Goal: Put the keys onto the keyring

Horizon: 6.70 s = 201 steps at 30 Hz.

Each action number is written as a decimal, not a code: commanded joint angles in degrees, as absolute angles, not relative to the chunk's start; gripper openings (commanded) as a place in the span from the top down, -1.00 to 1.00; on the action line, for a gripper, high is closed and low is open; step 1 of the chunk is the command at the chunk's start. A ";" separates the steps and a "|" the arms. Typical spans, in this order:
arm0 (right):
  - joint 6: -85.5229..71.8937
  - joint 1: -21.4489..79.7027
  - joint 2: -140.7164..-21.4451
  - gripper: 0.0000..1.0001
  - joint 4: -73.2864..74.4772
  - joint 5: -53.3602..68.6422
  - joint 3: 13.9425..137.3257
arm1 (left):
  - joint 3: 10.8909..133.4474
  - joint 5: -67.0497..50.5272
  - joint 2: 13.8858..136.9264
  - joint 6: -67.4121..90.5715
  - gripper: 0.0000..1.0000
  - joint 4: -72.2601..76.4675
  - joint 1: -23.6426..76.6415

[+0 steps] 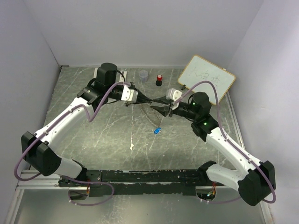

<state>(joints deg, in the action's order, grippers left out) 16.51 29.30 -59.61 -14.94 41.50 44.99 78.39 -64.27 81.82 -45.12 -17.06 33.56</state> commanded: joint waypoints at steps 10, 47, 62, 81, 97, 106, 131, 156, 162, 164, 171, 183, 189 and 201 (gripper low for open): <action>15.22 29.07 -64.86 0.57 -20.00 47.00 46.73 | 80.84 -66.82 84.01 -46.25 0.86 -14.61 32.87; -4.93 29.04 -62.34 1.00 -28.64 25.46 43.16 | 56.60 -44.96 73.10 -31.74 0.87 20.99 33.05; -30.63 29.09 -61.78 1.00 -49.33 12.42 34.24 | 49.25 -42.01 72.84 -26.56 0.86 35.95 33.87; -4.55 29.29 -62.29 0.21 -25.27 18.84 43.12 | 57.09 -45.99 74.64 -31.47 0.86 24.53 34.78; -1.80 31.51 -60.76 0.18 -25.02 27.83 42.34 | 57.66 -44.93 74.79 -30.44 0.86 24.92 34.75; -0.93 33.84 -63.86 0.18 -27.99 24.90 41.97 | 57.27 -45.52 74.62 -29.71 0.86 25.79 34.78; 0.08 33.83 -67.99 0.44 -33.41 21.88 42.89 | 56.29 -46.43 74.22 -28.65 0.86 26.24 34.80; 2.75 33.84 -58.68 1.00 -32.16 16.34 39.63 | 52.59 -36.75 73.17 -24.98 0.86 30.00 34.77; 3.43 33.84 -58.31 1.00 -31.76 16.47 39.57 | 52.45 -36.40 72.96 -24.85 0.86 30.32 34.80; 3.59 33.88 -58.27 1.00 -31.50 16.48 39.71 | 52.24 -36.07 72.82 -24.85 0.86 30.37 34.79; 3.88 33.84 -58.35 1.00 -31.17 16.50 39.87 | 52.21 -34.19 72.34 -24.96 0.86 30.15 34.76; 7.29 33.84 -59.83 1.00 -23.74 15.34 42.19 | 54.96 -33.49 73.34 -24.35 0.86 29.98 34.71; 8.99 33.84 -64.09 1.00 -16.40 15.60 48.98 | 58.65 -37.14 76.06 -24.95 0.86 26.80 34.80; 10.19 33.84 -74.15 1.00 -6.91 17.31 61.27 | 62.95 -40.03 79.10 -25.77 0.86 23.67 35.87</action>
